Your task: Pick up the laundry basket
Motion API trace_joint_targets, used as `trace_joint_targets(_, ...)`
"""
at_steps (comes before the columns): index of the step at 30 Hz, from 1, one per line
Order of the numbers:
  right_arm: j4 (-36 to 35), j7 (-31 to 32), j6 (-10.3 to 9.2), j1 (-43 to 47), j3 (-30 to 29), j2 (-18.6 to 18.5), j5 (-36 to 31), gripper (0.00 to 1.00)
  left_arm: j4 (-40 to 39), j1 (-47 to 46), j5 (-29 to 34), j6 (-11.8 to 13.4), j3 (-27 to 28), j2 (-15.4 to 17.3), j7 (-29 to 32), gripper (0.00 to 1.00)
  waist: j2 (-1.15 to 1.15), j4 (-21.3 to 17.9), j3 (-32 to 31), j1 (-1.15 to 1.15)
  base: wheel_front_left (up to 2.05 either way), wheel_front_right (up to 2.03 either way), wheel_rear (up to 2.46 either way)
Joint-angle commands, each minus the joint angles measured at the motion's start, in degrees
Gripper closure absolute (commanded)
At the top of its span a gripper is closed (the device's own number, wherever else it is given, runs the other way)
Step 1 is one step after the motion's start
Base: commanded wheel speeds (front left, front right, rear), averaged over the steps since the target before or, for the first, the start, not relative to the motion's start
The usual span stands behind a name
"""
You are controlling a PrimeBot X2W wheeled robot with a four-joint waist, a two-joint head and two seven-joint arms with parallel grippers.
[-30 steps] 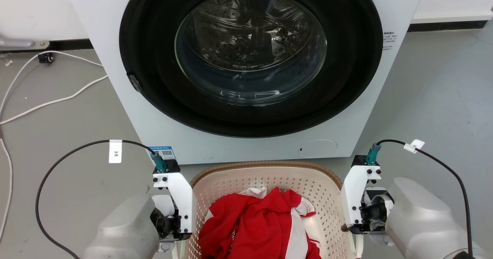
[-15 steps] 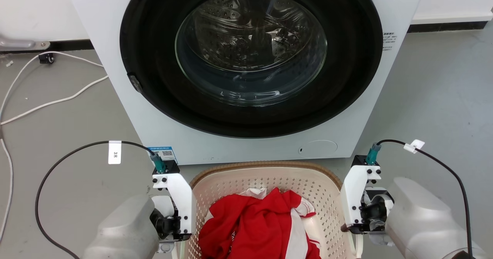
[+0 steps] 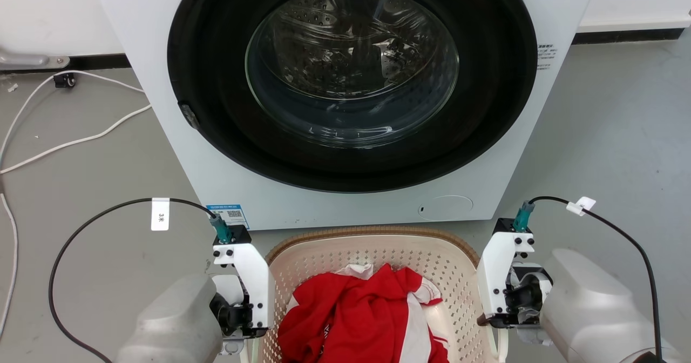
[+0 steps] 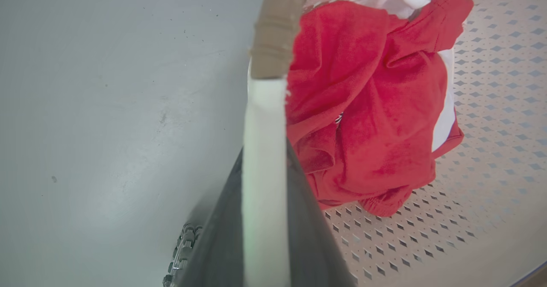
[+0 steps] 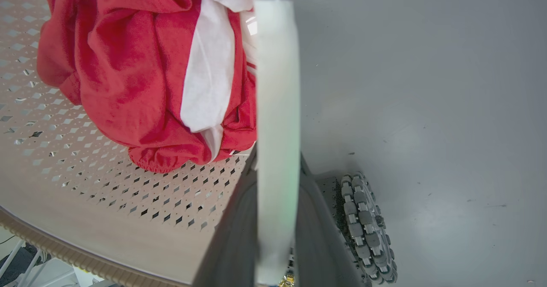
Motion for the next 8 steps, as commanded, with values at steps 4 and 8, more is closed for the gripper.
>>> trace_joint_targets(4, -0.6, 0.1, 0.77, 0.0, -0.3, 1.7, 0.8, 1.0, -0.5, -0.7, -0.6, -0.7, -0.3, -1.3, -0.4, 1.0, 0.0, -0.1, -0.1, 0.0, 0.0, 0.0, 0.0)
trace_joint_targets(8, -0.5, 0.1, 0.77, 0.0, -0.4, 1.6, 0.9, 1.0, -0.4, -0.8, -0.7, -0.7, -0.6, -1.4, -0.5, 1.0, 0.0, 0.0, -0.1, 0.0, 0.0, 0.0, 0.0)
